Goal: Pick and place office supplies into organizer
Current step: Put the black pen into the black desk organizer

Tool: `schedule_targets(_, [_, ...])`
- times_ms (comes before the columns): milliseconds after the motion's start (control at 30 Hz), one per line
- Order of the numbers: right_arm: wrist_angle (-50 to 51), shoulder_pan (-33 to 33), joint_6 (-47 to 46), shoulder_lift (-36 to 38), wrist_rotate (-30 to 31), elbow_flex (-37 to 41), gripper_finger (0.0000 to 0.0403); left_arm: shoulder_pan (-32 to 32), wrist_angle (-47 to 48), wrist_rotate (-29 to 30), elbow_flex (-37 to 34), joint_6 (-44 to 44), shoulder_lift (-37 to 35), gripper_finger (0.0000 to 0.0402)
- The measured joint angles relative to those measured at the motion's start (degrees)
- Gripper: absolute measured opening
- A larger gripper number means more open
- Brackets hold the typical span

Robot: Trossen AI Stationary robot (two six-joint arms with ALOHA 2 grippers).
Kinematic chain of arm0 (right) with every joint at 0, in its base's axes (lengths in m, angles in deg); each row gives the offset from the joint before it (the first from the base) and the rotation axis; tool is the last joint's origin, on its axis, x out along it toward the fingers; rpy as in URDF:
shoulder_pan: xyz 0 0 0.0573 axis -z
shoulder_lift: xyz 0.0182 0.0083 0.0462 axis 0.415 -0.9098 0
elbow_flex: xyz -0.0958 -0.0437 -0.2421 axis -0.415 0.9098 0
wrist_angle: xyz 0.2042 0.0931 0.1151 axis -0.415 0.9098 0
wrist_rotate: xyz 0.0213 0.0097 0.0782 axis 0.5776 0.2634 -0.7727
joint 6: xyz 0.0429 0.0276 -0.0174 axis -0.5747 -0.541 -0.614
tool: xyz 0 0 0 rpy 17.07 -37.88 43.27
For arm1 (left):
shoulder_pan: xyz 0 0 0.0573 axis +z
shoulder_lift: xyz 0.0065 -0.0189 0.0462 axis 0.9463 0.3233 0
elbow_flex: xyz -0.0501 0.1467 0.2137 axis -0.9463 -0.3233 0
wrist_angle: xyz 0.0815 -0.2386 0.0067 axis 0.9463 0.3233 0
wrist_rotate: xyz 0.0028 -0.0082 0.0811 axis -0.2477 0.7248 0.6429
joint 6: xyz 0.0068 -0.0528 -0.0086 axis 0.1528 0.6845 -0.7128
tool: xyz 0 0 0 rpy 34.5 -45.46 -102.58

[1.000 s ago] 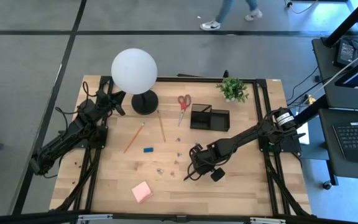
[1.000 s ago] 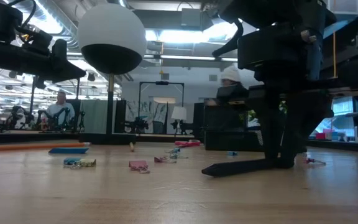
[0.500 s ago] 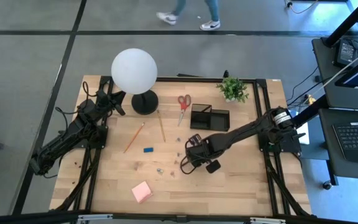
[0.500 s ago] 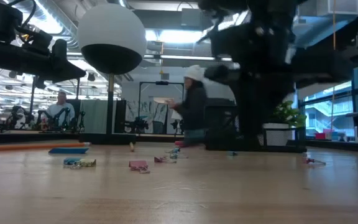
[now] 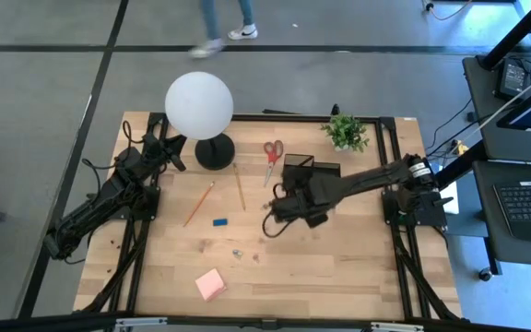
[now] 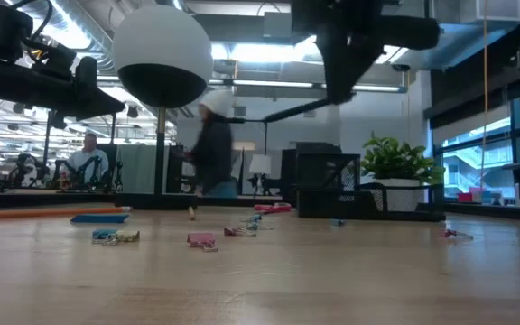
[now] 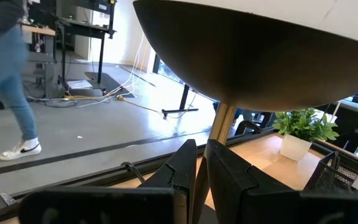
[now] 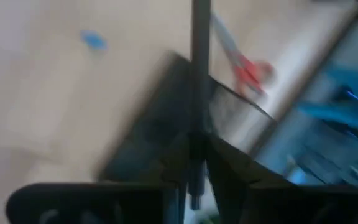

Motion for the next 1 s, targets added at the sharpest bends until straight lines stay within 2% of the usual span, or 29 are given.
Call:
schedule_targets(100, [6.1,1.9,-0.1,0.0,6.0,-3.1,0.0054,0.0,0.0,0.0,0.0,0.0,0.0,0.0033])
schedule_targets(200, [9.2,4.0,0.8,0.1,8.5,-4.4,0.0054,0.0,0.0,0.0,0.0,0.0,0.0,0.0033])
schedule_targets(467, [11.6,10.8,5.6,0.1,8.9,-1.6,0.0055,0.0,0.0,0.0,0.0,0.0,0.0,0.0033])
schedule_targets(667, [12.7,15.4,5.7,0.1,11.2,1.4,0.0045,0.0,0.0,0.0,0.0,0.0,0.0,0.0033])
schedule_targets(1000, [10.5,18.4,9.1,0.1,11.1,5.6,0.0050,0.0,0.0,0.0,0.0,0.0,0.0,0.0033])
